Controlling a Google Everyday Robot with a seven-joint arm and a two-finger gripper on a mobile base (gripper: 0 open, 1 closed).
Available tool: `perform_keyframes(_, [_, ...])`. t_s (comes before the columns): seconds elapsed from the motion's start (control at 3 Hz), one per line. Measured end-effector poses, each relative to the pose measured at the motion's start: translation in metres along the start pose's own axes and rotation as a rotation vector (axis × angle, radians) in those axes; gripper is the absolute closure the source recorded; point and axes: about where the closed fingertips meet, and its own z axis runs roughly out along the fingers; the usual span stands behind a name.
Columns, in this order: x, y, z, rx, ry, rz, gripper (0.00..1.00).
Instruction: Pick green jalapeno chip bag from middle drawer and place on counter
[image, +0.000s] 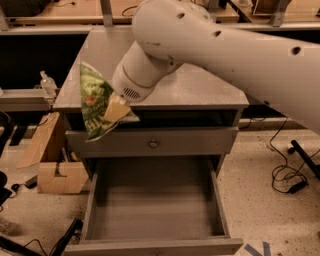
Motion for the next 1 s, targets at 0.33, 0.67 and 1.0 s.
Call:
perform_keyframes(0.33, [-0.012,-0.037,-0.054,0.158,-0.045,0.037,1.00])
perform_keyframes(0.67, [-0.012,-0.037,-0.054,0.158,-0.045,0.037,1.00])
perform_keyframes(1.0, [-0.015,-0.049,-0.049,0.159,-0.051,0.039,1.00])
